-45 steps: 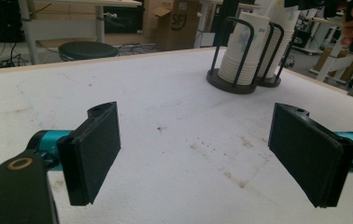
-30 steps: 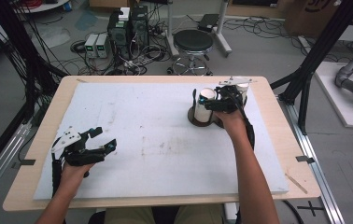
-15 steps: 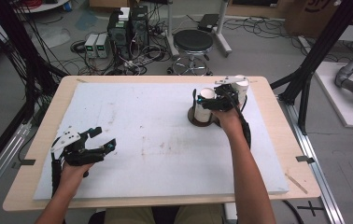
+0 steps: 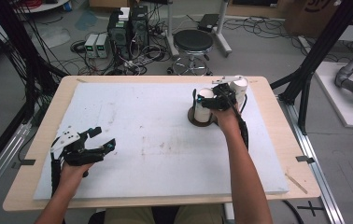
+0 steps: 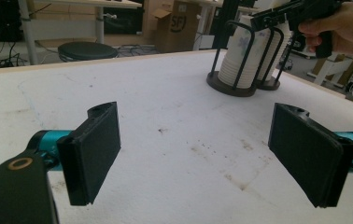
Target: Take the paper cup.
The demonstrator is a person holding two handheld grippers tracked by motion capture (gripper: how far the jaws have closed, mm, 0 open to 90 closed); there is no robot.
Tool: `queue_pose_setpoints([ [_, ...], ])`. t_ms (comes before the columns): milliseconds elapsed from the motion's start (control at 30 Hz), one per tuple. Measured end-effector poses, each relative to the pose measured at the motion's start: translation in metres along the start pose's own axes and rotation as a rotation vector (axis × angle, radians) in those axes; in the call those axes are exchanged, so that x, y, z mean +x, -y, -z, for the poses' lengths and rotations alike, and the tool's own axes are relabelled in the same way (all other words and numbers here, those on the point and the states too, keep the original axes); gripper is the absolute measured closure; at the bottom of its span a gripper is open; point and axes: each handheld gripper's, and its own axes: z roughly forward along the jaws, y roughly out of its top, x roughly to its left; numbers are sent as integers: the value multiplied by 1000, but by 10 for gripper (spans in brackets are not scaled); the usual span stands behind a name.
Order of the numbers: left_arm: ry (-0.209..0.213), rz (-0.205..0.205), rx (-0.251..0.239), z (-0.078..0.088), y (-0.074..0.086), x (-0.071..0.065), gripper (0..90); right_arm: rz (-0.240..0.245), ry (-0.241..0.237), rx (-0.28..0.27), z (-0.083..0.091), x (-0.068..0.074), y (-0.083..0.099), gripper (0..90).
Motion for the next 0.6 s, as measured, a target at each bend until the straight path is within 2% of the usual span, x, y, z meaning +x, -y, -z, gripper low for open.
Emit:
queue_pose_setpoints([
  [600, 4, 3, 2, 0, 0, 0, 170, -18, -19, -5, 2, -3, -1, 365],
])
